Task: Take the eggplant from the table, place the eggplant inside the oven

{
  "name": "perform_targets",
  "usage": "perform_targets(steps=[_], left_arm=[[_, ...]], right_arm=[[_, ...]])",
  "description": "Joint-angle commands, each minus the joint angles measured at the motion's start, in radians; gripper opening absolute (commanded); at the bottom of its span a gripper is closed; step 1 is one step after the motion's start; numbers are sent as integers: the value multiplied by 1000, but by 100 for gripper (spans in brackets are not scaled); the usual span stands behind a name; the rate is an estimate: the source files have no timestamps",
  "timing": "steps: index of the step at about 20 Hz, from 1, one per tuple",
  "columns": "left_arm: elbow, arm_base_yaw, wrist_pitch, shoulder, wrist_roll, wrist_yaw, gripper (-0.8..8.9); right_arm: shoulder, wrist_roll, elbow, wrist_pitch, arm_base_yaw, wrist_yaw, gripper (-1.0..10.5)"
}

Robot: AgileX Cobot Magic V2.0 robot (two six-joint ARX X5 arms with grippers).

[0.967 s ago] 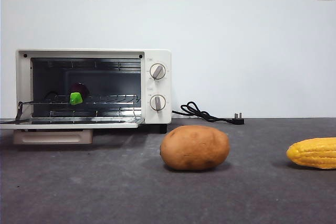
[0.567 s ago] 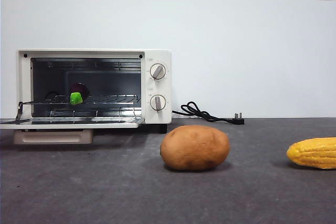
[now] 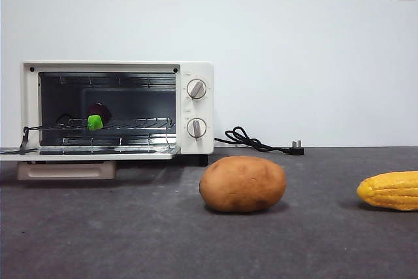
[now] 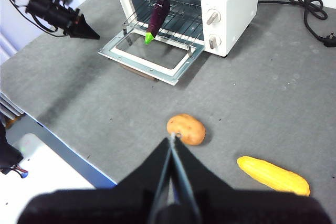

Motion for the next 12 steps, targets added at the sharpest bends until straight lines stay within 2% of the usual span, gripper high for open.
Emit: perform_targets(steps=[1, 4, 12], left_arm=[[-5, 1, 18, 25, 15, 9, -6], [-5, -4, 33, 41, 14, 42, -6], [-6, -57, 73, 92, 15, 40, -6]], right_arm=[[-2, 36, -7, -23, 1, 0, -8], [-2, 39, -7, -23, 1, 2, -8], [-2, 44, -7, -23, 1, 2, -8]])
